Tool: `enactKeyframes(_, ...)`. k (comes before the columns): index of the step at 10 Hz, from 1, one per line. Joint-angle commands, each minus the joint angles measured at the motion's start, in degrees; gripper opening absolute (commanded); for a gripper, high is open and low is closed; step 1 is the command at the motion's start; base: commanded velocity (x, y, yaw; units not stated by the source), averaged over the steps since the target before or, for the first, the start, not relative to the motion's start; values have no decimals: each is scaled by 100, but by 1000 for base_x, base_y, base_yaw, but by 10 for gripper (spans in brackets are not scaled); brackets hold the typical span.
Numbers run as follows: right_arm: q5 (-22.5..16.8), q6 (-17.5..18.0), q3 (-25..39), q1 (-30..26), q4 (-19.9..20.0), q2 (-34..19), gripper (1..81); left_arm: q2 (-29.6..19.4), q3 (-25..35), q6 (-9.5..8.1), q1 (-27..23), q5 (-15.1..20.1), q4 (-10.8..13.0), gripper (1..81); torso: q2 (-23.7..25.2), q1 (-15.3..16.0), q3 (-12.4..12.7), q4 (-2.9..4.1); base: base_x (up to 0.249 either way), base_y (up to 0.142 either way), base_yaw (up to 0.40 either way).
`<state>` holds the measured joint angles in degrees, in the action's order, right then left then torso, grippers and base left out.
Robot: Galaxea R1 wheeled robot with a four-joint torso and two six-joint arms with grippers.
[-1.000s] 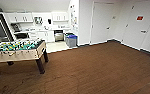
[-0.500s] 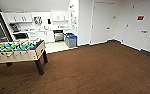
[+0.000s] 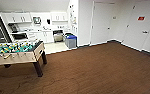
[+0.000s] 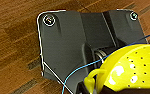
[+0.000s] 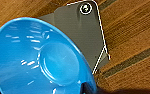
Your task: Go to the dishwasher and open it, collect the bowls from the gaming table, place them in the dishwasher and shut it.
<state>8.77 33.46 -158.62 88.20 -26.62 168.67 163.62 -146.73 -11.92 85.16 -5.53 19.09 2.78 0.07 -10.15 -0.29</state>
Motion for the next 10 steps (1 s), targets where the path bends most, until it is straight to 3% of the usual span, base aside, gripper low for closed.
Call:
enactKeyframes(1, -252, -6, -10, -201, -45, -59, 10, -101, 12, 32, -215, 272, 42, 10, 0, 0, 0, 0, 136, 0, 0)
enactKeyframes(10, -252, -42, -27, -210, -45, -33, 10, -110, 12, 32, -215, 272, 33, 10, 0, 2, 0, 0, 123, 0, 0)
